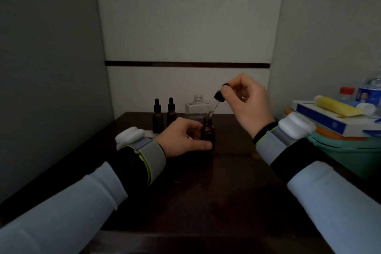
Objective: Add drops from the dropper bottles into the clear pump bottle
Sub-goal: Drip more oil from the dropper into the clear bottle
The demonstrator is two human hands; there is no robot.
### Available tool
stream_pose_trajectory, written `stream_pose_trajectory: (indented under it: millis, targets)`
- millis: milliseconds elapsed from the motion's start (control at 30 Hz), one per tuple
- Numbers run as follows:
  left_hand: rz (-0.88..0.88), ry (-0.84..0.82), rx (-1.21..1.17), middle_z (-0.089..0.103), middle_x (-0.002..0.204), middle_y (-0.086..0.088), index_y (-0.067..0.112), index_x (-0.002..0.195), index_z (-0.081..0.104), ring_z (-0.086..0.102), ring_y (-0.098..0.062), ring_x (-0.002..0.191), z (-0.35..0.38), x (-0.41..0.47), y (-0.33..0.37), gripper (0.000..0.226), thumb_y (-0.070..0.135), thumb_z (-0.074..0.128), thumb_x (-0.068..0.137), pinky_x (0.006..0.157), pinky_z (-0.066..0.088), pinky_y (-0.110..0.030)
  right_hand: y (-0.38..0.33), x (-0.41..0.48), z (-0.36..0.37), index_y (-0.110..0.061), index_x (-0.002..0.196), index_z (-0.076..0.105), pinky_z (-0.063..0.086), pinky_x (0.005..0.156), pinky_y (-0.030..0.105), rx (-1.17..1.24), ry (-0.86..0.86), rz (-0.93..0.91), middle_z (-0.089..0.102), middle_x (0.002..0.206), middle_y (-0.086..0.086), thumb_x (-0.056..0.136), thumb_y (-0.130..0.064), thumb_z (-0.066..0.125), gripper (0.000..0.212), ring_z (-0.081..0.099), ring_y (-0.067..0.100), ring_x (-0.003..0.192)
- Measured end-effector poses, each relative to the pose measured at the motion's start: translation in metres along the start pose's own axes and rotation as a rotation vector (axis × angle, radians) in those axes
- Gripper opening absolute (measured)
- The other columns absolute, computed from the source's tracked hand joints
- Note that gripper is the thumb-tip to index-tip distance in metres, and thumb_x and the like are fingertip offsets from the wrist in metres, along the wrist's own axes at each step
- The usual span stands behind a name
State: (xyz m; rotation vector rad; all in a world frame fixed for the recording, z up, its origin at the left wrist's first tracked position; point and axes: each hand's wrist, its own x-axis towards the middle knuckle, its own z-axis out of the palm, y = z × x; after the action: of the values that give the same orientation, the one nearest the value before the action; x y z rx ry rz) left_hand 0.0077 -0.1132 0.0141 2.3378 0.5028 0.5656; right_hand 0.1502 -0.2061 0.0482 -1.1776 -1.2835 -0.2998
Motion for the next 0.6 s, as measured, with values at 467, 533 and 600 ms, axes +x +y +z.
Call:
stream_pose_trajectory:
  millis: [467, 533, 600]
  targets:
    - [0.166, 0.448, -0.097, 0.066, 0.106, 0.003, 0.015, 0.123, 0.062, 0.057, -0.009, 0.096, -0.0040, 0.0028, -0.0061, 0.046, 0.024, 0.073, 0.079, 0.075, 0.040, -0.006, -0.0111, 0.0046, -0.0073, -0.037, 0.087, 0.055, 0.043, 0.059, 0.016, 0.057, 0.139, -0.132, 0.059, 0.081, -0.012, 0.091, -0.019, 0.059, 0.018, 0.057, 0.024, 0.075]
    - [0.170, 0.420, -0.137, 0.067, 0.106, 0.001, 0.013, 0.123, 0.062, 0.060, -0.011, 0.099, -0.0037, 0.0021, -0.0047, 0.045, 0.023, 0.072, 0.080, 0.080, 0.044, -0.010, -0.0107, 0.0053, -0.0071, -0.036, 0.088, 0.056, 0.044, 0.060, 0.017, 0.071, 0.150, -0.129, 0.060, 0.082, -0.012, 0.090, -0.021, 0.059, 0.016, 0.057, 0.028, 0.079]
    - [0.172, 0.377, -0.189, 0.068, 0.102, 0.001, 0.018, 0.121, 0.062, 0.062, -0.009, 0.097, -0.0026, 0.0003, -0.0008, 0.041, 0.021, 0.072, 0.081, 0.085, 0.047, -0.014, -0.0100, 0.0061, -0.0072, -0.036, 0.087, 0.056, 0.044, 0.062, 0.017, 0.072, 0.160, -0.131, 0.060, 0.082, -0.012, 0.090, -0.023, 0.058, 0.014, 0.058, 0.027, 0.078]
